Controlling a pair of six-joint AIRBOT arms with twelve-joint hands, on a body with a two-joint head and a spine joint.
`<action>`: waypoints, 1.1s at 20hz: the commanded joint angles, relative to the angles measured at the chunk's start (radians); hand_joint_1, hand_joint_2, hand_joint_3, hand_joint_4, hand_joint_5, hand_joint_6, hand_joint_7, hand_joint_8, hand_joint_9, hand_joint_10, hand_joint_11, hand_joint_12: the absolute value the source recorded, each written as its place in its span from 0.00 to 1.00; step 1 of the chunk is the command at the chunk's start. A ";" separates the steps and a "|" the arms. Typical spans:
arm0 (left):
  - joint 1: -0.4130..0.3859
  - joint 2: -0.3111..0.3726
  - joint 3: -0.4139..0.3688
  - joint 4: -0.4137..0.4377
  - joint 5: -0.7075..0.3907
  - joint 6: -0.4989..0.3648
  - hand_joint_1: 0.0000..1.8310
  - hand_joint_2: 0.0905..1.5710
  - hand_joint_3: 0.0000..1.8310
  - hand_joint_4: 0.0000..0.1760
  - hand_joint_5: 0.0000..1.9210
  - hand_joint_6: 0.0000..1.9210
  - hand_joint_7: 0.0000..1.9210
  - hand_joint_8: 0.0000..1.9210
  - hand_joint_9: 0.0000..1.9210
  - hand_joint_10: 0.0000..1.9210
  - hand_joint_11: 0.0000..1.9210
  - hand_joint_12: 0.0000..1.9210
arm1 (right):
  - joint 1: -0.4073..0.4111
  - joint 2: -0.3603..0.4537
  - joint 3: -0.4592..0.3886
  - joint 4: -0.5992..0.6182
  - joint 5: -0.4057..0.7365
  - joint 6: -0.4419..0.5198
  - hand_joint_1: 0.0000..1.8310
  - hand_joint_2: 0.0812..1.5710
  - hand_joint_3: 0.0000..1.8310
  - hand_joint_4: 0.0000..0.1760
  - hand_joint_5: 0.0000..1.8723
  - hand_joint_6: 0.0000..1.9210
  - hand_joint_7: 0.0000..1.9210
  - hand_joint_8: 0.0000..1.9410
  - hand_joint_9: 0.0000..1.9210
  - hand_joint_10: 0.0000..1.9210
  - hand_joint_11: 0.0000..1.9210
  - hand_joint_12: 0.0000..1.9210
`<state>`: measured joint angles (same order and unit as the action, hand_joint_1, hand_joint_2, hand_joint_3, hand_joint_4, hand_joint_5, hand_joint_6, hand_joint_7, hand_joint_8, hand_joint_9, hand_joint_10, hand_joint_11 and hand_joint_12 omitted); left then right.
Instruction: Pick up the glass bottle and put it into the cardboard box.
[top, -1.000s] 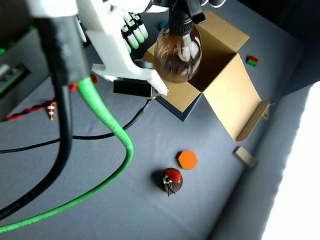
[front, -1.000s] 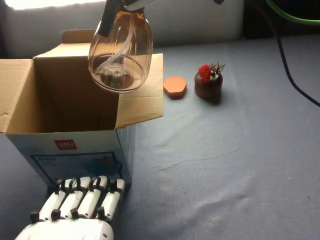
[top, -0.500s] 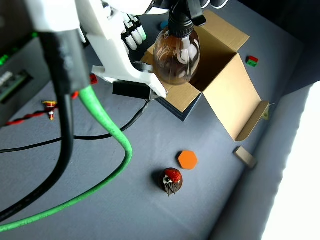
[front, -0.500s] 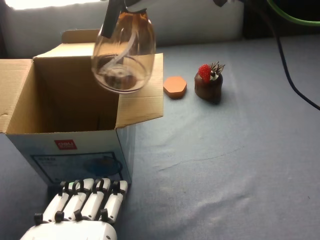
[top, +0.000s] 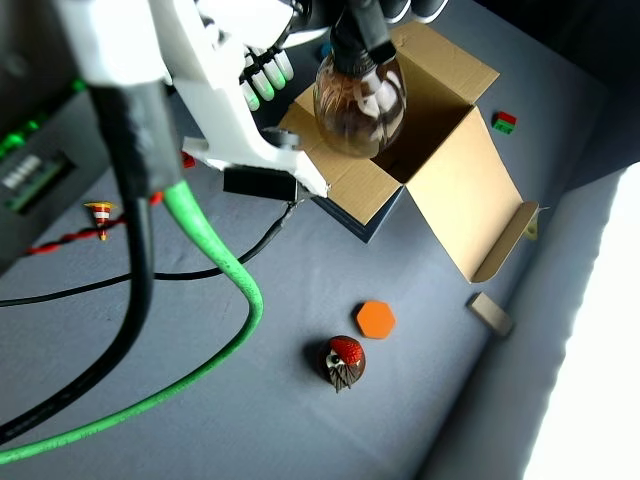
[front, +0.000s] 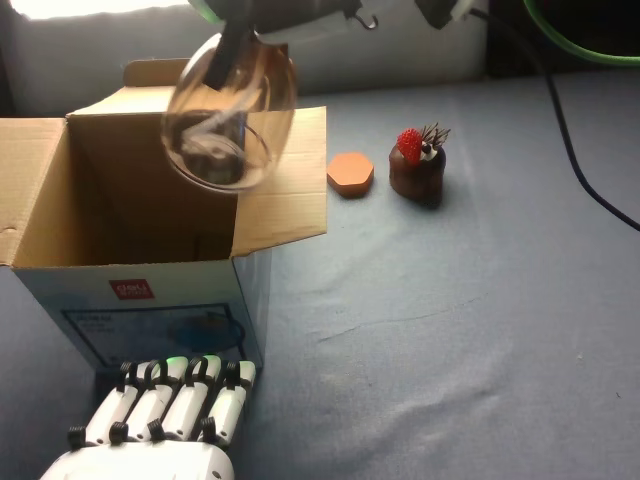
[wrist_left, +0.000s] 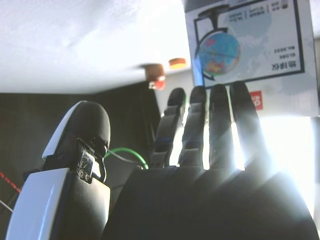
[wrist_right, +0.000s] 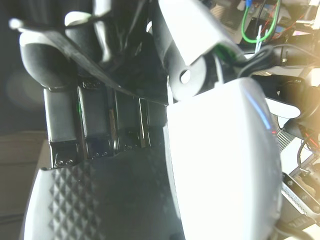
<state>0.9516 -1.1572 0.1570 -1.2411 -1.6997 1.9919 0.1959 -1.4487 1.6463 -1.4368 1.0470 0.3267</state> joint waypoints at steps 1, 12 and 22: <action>-0.004 -0.001 0.001 0.088 -0.064 -0.005 0.03 0.84 0.00 0.00 0.03 0.00 0.02 0.00 0.01 0.00 0.00 0.08 | 0.011 0.007 0.003 0.129 0.013 -0.008 0.67 0.57 0.26 0.00 0.42 0.68 0.54 0.58 0.54 0.68 0.47 0.87; -0.005 0.005 0.014 0.088 -0.064 -0.018 0.03 0.83 0.00 0.00 0.02 0.00 0.01 0.00 0.00 0.00 0.00 0.03 | -0.062 -0.003 0.003 0.228 -0.016 -0.141 0.67 0.57 0.26 0.00 0.41 0.68 0.54 0.58 0.55 0.66 0.48 0.86; -0.006 0.013 0.024 0.088 -0.064 -0.032 0.02 0.84 0.00 0.00 0.03 0.00 0.01 0.00 0.00 0.00 0.00 0.04 | -0.113 -0.046 -0.005 0.266 -0.046 -0.184 0.67 0.58 0.25 0.00 0.40 0.70 0.53 0.59 0.55 0.65 0.48 0.85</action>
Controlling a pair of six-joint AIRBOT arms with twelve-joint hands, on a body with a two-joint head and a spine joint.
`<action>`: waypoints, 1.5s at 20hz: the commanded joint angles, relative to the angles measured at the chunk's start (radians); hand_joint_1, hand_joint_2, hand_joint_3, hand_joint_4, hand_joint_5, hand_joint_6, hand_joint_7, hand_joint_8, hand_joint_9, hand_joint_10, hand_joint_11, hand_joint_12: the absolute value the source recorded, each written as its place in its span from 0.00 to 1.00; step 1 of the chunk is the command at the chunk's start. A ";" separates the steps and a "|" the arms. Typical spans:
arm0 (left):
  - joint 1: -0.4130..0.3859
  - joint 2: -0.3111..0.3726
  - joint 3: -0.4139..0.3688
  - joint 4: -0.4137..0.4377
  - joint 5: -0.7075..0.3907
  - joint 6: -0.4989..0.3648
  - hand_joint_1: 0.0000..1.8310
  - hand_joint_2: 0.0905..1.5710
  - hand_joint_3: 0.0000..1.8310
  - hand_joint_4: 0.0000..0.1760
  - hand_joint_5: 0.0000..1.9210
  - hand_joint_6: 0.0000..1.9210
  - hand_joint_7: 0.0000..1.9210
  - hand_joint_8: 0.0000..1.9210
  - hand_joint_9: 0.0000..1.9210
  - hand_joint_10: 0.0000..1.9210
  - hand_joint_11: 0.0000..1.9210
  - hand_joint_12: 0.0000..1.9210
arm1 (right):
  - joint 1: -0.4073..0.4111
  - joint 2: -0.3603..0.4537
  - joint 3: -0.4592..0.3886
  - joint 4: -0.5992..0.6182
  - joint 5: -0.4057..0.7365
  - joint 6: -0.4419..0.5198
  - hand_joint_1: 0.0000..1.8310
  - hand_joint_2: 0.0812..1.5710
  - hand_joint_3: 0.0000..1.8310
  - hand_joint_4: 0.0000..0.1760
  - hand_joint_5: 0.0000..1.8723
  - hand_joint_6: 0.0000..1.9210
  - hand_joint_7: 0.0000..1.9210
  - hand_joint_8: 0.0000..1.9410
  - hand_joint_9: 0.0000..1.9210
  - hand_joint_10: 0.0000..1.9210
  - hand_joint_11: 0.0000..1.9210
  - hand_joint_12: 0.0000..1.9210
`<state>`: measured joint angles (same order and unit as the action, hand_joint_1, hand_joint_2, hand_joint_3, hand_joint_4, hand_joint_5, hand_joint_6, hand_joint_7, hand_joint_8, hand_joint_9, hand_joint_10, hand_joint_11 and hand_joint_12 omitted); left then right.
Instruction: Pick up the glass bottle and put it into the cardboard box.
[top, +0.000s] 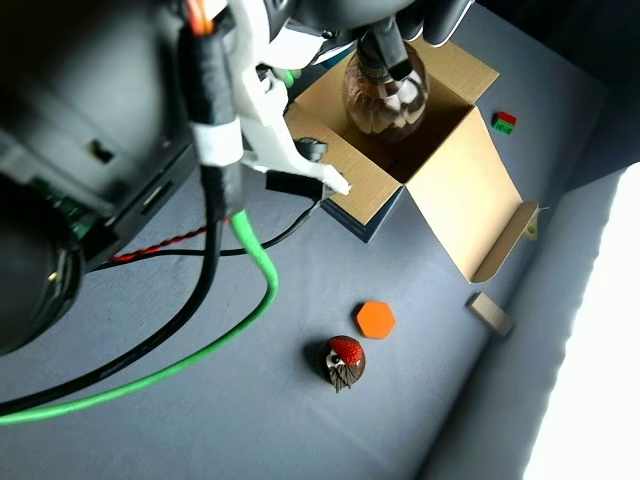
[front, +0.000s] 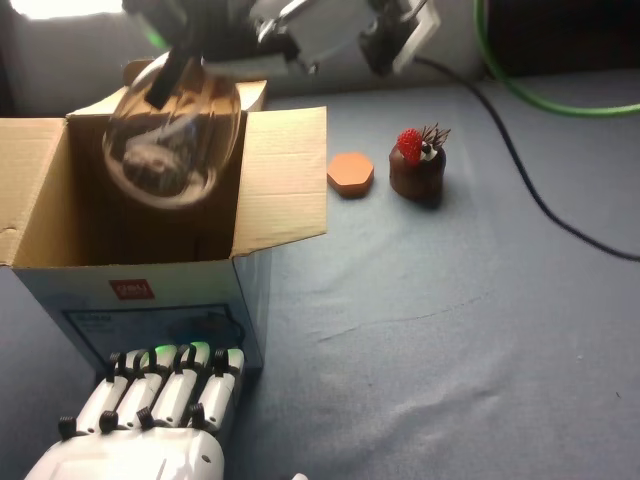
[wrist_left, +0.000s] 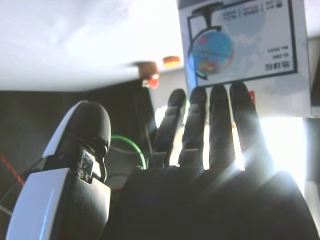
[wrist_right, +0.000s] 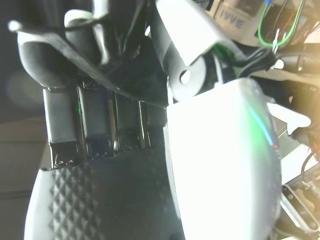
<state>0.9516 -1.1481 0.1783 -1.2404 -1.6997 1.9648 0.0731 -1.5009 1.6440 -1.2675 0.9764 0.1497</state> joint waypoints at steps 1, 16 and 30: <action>-0.007 0.004 0.005 0.087 -0.064 -0.007 0.02 0.84 0.00 0.00 0.03 0.00 0.01 0.00 0.00 0.00 0.00 0.04 | 0.007 -0.002 -0.003 0.096 0.019 -0.015 0.67 0.58 0.25 0.00 0.40 0.70 0.53 0.59 0.55 0.65 0.48 0.85; -0.001 0.010 0.020 0.087 -0.064 -0.023 0.02 0.84 0.00 0.00 0.04 0.00 0.03 0.00 0.02 0.01 0.00 0.09 | -0.029 -0.129 -0.003 -0.005 -0.095 -0.080 0.67 0.58 0.25 0.00 0.41 0.70 0.53 0.59 0.54 0.67 0.47 0.88; 0.006 0.011 0.018 0.087 -0.064 -0.023 0.01 0.84 0.00 0.00 0.04 0.00 0.02 0.00 0.00 0.00 0.00 0.00 | -0.091 -0.184 -0.033 -0.002 -0.348 -0.088 0.67 0.58 0.25 0.00 0.41 0.70 0.53 0.59 0.54 0.67 0.47 0.88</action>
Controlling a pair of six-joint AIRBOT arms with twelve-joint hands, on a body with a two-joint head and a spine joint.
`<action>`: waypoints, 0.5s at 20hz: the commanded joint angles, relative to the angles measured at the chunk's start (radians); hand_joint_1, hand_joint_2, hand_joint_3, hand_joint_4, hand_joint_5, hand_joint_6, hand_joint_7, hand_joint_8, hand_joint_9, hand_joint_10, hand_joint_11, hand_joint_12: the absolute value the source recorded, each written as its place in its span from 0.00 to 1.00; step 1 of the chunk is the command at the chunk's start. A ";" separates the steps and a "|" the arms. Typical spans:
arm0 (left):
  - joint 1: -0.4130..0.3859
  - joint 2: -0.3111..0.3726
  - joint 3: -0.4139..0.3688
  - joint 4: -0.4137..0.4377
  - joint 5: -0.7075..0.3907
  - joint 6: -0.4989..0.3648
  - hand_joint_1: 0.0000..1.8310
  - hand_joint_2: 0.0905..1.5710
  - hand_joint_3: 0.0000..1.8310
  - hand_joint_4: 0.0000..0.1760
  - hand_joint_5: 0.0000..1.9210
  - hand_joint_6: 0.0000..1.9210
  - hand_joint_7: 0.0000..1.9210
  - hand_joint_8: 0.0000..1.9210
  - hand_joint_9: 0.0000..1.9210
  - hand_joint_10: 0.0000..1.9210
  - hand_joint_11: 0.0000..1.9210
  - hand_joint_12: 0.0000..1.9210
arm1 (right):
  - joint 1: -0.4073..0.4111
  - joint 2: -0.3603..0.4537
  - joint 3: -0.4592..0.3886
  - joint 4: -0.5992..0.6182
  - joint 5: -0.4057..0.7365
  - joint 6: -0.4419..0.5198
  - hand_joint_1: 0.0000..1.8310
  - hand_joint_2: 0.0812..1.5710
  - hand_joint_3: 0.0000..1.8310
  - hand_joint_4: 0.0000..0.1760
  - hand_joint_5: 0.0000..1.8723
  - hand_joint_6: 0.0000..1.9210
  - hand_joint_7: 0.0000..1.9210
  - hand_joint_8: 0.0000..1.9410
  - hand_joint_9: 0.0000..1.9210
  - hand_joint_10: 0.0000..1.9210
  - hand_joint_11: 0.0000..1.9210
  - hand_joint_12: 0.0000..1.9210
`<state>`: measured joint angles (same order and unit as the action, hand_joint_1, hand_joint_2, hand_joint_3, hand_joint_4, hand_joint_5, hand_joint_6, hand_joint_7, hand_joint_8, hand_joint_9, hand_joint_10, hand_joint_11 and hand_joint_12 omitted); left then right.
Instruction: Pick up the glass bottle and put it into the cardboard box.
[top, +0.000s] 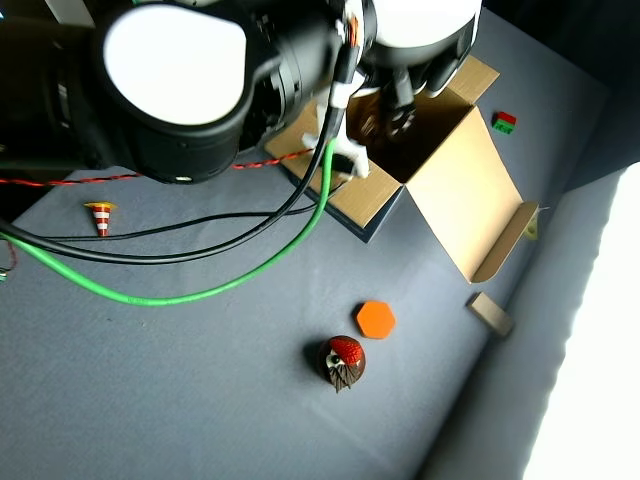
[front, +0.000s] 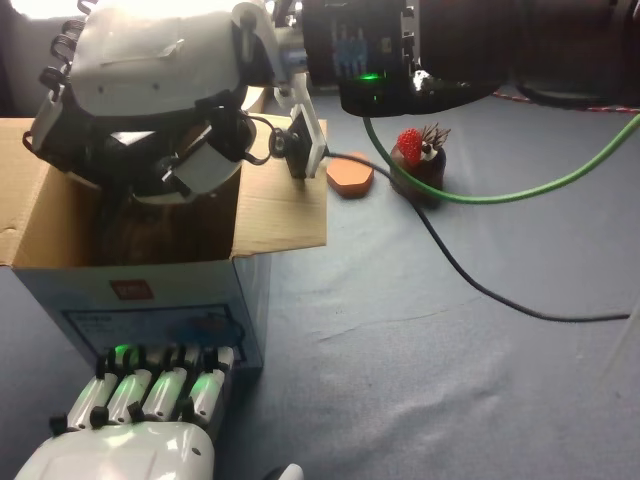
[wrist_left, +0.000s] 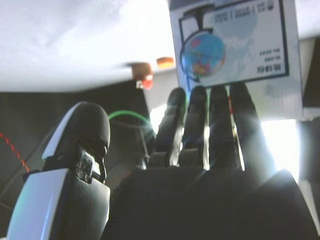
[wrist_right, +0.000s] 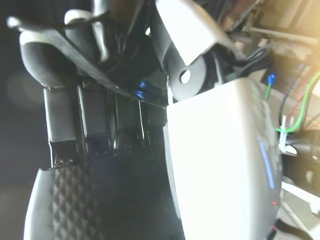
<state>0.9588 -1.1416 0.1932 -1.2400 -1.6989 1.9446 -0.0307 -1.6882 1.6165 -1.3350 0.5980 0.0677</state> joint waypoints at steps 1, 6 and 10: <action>-0.001 0.004 0.003 0.087 -0.065 -0.003 0.01 0.84 0.00 0.00 0.04 0.00 0.03 0.00 0.00 0.00 0.00 0.00 | 0.010 0.004 -0.010 0.065 0.025 -0.015 0.67 0.58 0.25 0.00 0.41 0.70 0.53 0.59 0.54 0.67 0.47 0.88; -0.001 0.005 0.004 0.087 -0.065 -0.009 0.01 0.84 0.00 0.00 0.04 0.00 0.02 0.00 0.00 0.00 0.00 0.00 | 0.010 0.008 -0.014 0.065 0.019 -0.018 0.66 0.60 0.24 0.00 0.40 0.72 0.52 0.60 0.52 0.69 0.45 0.89; 0.000 0.005 0.005 0.087 -0.065 -0.009 0.01 0.84 0.00 0.00 0.04 0.00 0.03 0.00 0.01 0.00 0.01 0.00 | 0.008 0.008 -0.016 0.050 0.014 -0.018 0.74 0.71 0.06 0.00 0.36 0.69 0.48 0.57 0.43 0.76 0.42 0.91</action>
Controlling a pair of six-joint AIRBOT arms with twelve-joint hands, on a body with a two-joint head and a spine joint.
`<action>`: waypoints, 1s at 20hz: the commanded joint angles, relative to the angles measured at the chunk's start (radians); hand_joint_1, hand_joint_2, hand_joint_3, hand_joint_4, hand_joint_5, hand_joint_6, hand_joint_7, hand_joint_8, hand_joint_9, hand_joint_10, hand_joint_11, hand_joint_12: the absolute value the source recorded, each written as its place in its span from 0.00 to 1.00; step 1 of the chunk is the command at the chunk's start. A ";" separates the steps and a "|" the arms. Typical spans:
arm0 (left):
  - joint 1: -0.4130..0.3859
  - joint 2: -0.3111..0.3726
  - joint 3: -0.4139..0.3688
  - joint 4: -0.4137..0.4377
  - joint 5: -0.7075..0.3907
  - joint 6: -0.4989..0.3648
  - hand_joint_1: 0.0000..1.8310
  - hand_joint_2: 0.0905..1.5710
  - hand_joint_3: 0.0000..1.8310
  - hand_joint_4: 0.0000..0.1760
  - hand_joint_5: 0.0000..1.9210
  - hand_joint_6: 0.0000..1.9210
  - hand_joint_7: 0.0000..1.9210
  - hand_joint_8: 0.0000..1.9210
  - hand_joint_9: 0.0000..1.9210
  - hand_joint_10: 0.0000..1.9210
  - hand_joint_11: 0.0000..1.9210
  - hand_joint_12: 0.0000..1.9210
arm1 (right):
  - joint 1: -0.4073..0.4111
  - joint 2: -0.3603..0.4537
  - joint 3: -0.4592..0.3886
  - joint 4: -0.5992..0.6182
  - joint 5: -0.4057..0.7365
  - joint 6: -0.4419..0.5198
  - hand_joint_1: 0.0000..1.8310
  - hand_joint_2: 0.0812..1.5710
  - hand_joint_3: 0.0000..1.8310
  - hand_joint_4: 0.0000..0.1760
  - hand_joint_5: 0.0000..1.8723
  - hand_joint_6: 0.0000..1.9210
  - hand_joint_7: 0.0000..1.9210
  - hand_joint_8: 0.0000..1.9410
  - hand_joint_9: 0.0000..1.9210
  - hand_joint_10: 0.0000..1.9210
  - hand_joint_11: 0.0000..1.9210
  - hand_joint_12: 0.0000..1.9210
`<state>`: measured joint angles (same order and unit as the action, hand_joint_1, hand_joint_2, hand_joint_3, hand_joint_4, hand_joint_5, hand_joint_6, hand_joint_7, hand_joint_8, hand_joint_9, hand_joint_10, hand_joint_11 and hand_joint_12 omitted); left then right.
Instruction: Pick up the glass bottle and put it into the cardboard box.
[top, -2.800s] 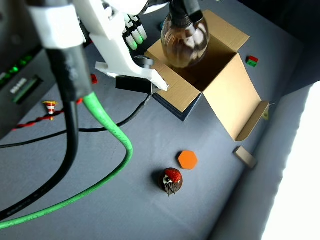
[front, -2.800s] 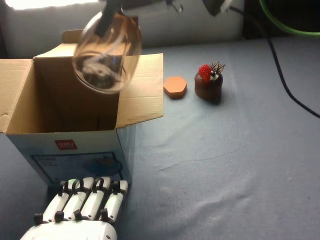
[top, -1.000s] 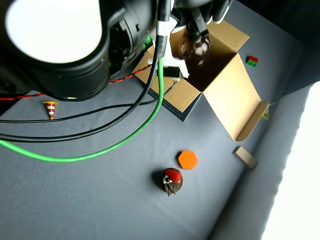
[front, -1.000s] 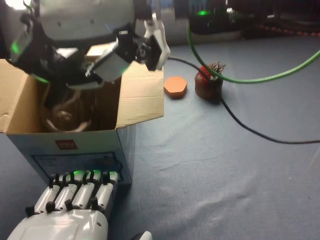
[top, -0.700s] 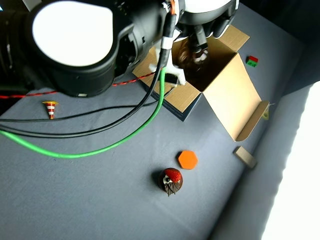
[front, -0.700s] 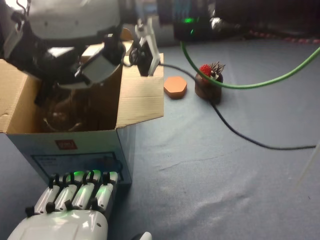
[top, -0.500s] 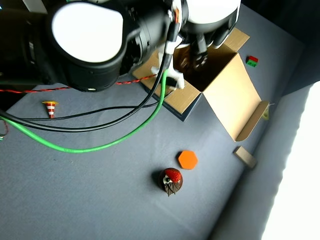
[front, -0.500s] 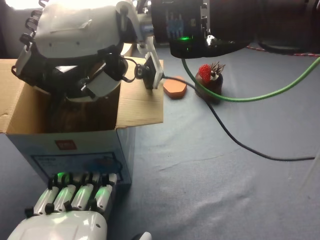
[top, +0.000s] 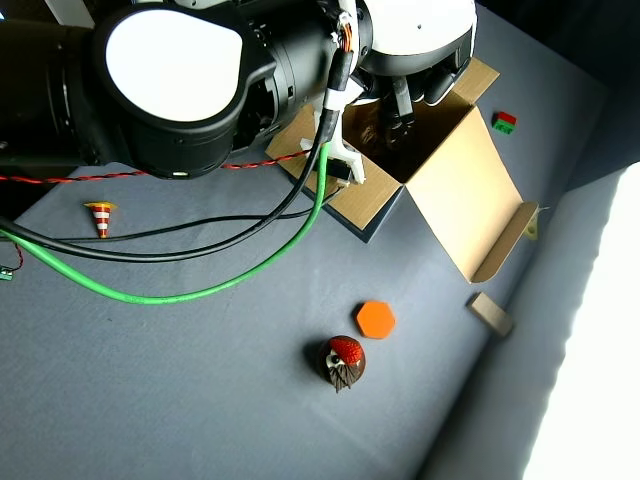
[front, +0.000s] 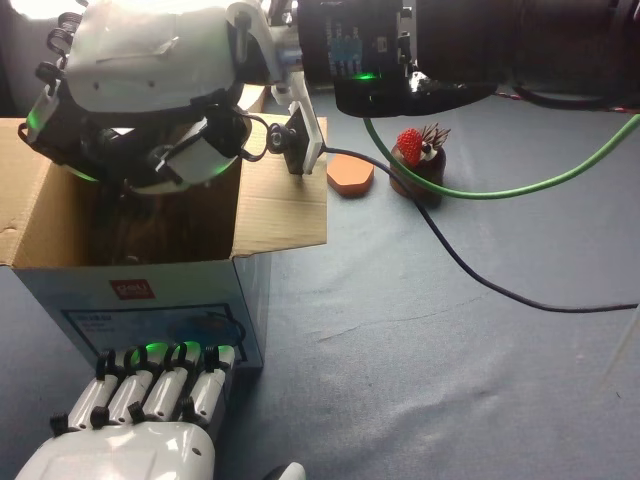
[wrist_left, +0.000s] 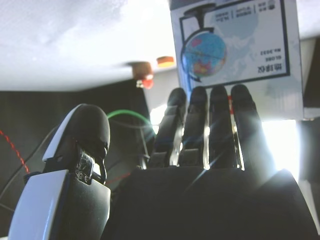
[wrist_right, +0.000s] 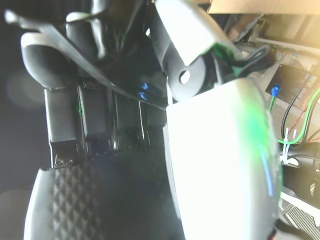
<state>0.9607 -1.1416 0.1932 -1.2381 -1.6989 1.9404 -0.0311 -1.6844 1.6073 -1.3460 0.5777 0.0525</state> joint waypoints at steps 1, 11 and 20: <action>-0.002 0.005 0.005 0.085 -0.065 -0.004 0.01 0.84 0.00 0.00 0.04 0.00 0.03 0.00 0.00 0.00 0.00 0.00 | 0.008 0.005 -0.008 0.045 0.032 0.001 0.67 0.72 0.04 0.00 0.38 0.70 0.49 0.60 0.47 0.72 0.42 0.91; 0.002 0.005 0.005 0.085 -0.065 -0.018 0.02 0.84 0.00 0.00 0.03 0.00 0.02 0.00 0.00 0.00 0.00 0.00 | 0.002 0.006 -0.021 -0.009 0.005 0.040 0.49 0.73 0.00 0.00 0.00 0.48 0.07 0.47 0.01 0.67 0.00 0.92; -0.003 0.006 -0.012 0.063 -0.065 -0.018 0.02 0.83 0.00 0.00 0.04 0.00 0.03 0.00 0.01 0.00 0.00 0.07 | 0.032 0.133 -0.073 0.005 0.081 0.102 0.45 0.71 0.00 0.00 0.00 0.32 0.01 0.37 0.00 0.50 0.00 0.77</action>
<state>0.9649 -1.1393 0.1825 -1.2503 -1.6989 1.9285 -0.0208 -1.5505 1.5349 -1.4078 0.6170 0.1555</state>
